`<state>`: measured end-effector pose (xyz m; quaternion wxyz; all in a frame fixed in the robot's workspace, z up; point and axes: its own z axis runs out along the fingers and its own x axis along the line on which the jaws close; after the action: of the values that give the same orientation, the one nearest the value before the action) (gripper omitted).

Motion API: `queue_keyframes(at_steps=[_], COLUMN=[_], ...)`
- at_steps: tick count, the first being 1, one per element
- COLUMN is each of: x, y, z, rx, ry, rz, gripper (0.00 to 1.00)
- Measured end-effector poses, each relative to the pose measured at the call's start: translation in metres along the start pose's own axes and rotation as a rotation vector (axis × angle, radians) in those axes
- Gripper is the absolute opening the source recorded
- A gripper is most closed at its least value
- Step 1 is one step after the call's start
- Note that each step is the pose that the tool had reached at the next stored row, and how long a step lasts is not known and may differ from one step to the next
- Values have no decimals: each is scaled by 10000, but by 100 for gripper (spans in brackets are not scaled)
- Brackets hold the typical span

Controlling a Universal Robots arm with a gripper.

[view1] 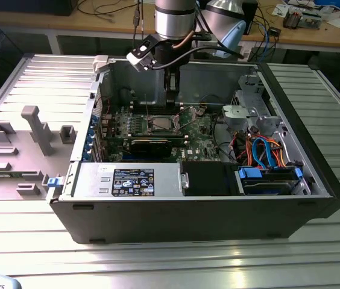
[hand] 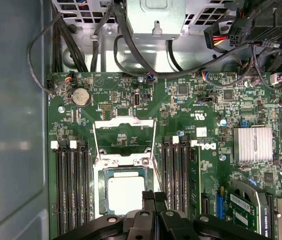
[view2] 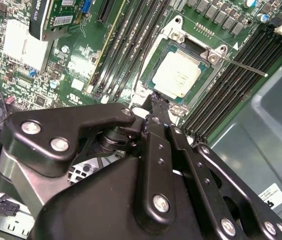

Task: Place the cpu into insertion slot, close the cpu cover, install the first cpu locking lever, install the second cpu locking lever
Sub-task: 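Close the cpu cover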

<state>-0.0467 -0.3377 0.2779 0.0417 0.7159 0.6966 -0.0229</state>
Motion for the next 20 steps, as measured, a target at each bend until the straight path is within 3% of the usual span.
queue_keyframes(at_steps=[14, 20], x=[3, 4], y=[126, 141], z=[3, 7], rx=[0, 0], ry=[0, 0], rz=[0, 1], gripper=[11, 11])
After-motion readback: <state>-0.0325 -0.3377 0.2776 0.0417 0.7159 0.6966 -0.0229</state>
